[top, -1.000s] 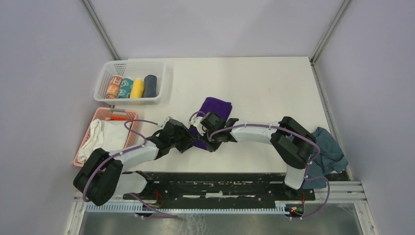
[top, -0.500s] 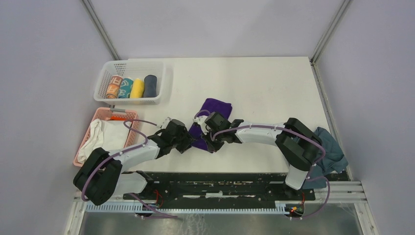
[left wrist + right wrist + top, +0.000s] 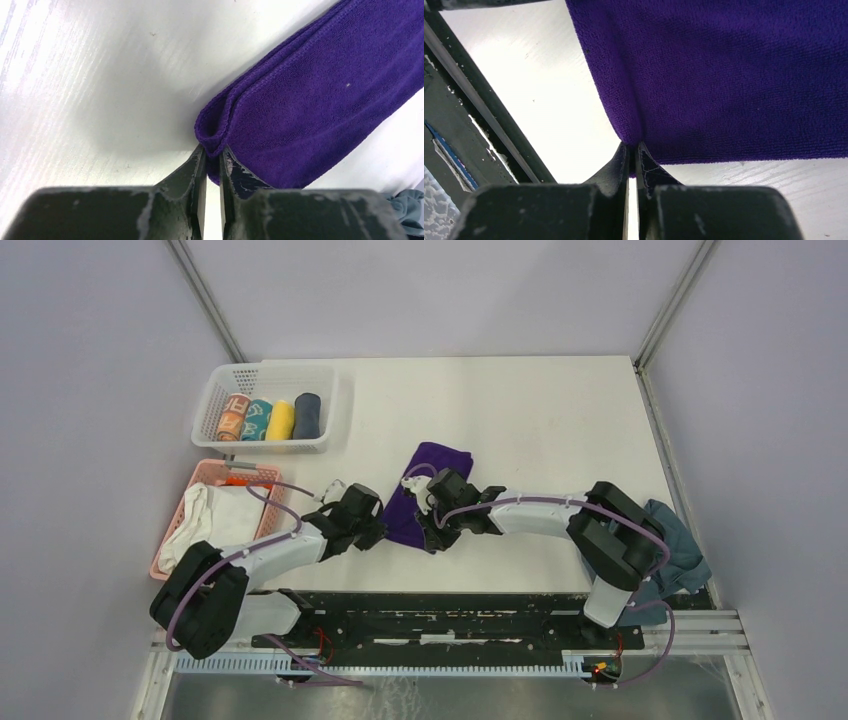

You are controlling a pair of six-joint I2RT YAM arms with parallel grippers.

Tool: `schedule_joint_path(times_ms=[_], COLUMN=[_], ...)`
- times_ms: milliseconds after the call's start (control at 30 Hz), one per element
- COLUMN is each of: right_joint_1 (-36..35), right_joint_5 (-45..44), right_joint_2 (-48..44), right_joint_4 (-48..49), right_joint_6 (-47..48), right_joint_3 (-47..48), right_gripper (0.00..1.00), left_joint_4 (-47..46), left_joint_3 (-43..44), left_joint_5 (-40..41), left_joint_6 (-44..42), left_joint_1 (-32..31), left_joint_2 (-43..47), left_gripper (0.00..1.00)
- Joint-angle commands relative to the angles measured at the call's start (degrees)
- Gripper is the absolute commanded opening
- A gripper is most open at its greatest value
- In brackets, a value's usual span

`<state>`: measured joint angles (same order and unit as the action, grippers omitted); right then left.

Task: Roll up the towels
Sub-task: Roll the towel at the center of the board.

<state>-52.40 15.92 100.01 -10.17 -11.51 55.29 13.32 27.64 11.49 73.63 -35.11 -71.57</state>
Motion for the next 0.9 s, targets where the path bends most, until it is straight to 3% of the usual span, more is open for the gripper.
schedule_joint_path(times_ms=[0,300,600,867], right_joint_1=[-0.22,-2.56,-5.71,-6.9], right_joint_5=[0.0,-4.95,-6.98,-11.02], right_joint_2=[-3.12,-5.71,-1.06,3.23], right_joint_4=[1.37,1.54,-1.0,-4.4], right_joint_6=[2.41,8.63,10.45,11.05], right_joint_3=[-0.63,2.19,5.97,5.64], right_gripper=[0.13,0.41,0.5,0.5], left_joint_4=[3.28,2.92,2.31,1.89], left_joint_3=[2.28,2.6,2.55,2.34], left_joint_5=[3.63,1.91,0.95,0.99], left_joint_6=[-4.14,-4.57,-4.14,-3.61], left_joint_1=[0.4,0.41,0.36,0.37], left_joint_2=[-0.26,0.83,1.33,1.85], left_gripper=[0.16,0.12,0.12,0.12])
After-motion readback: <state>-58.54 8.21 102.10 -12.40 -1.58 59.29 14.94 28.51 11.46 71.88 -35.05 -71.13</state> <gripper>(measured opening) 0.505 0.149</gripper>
